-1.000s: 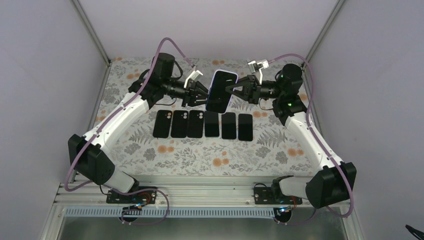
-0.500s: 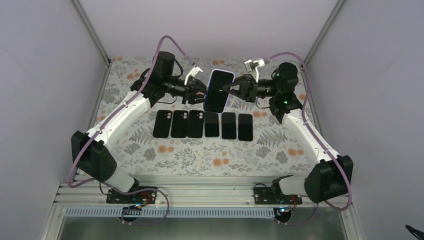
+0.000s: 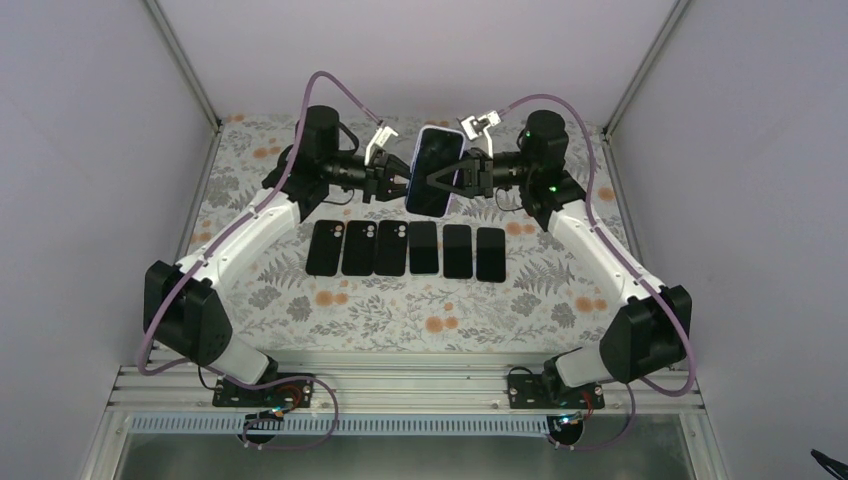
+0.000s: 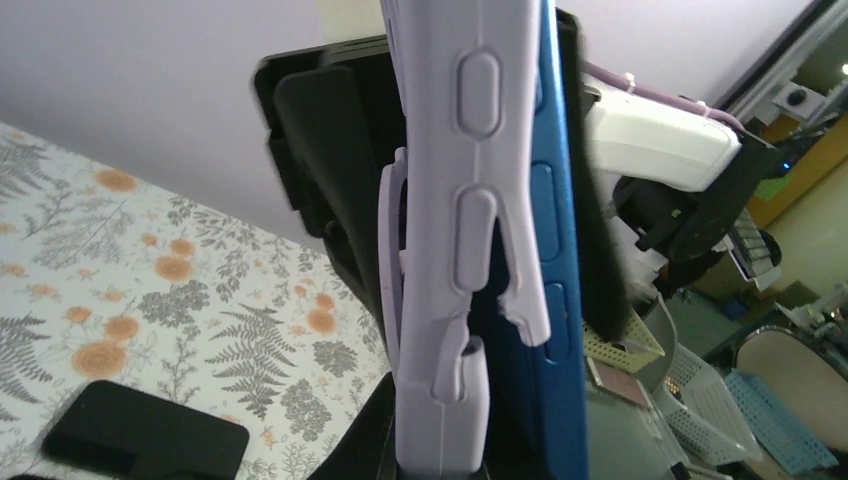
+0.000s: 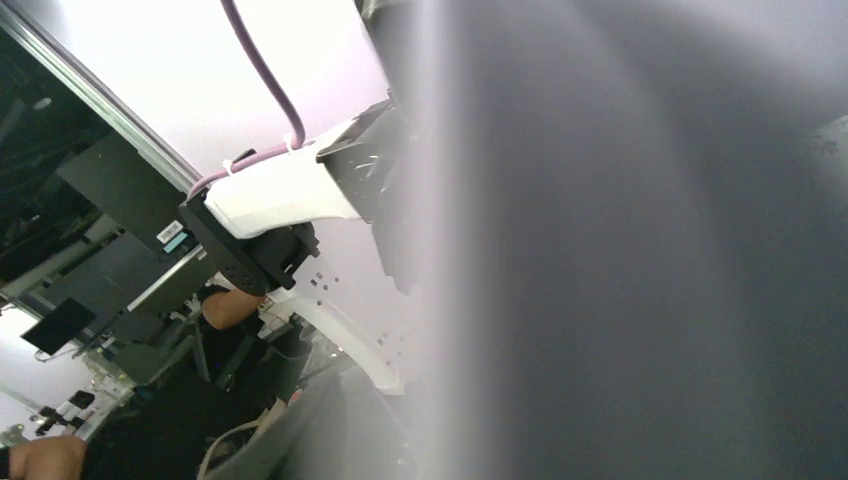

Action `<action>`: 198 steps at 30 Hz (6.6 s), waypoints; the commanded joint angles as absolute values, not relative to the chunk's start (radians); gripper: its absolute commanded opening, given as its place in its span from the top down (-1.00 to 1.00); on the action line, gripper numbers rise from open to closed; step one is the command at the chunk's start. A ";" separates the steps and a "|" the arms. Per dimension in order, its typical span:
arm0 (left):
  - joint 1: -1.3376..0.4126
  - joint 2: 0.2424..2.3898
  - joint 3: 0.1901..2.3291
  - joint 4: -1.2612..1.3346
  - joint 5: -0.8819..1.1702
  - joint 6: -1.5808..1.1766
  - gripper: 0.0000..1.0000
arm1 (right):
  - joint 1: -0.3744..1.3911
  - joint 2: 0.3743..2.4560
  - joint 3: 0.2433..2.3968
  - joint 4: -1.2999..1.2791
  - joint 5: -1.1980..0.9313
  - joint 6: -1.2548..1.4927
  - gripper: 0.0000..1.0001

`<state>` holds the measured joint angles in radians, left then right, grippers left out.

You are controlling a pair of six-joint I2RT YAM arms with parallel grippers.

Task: Take the phone out of the phone case
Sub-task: Remove the phone case from the phone, then place the phone case at the center of the board.

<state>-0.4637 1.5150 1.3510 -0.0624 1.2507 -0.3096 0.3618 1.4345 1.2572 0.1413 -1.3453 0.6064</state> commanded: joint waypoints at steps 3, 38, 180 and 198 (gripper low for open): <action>-0.418 1.485 1.299 0.177 1.266 -0.474 0.95 | 0.350 1.439 1.277 0.128 -1.332 0.631 -0.02; -0.231 1.549 1.239 0.558 0.852 -0.926 0.95 | 0.333 1.498 1.280 0.368 -1.150 1.085 -0.37; -0.007 1.637 1.342 -0.372 0.590 -0.436 0.95 | 0.839 1.444 1.512 -0.276 0.275 -0.451 0.93; 0.333 1.648 1.341 -0.828 0.924 0.370 0.95 | 0.787 1.434 1.499 -0.327 0.106 -0.344 0.93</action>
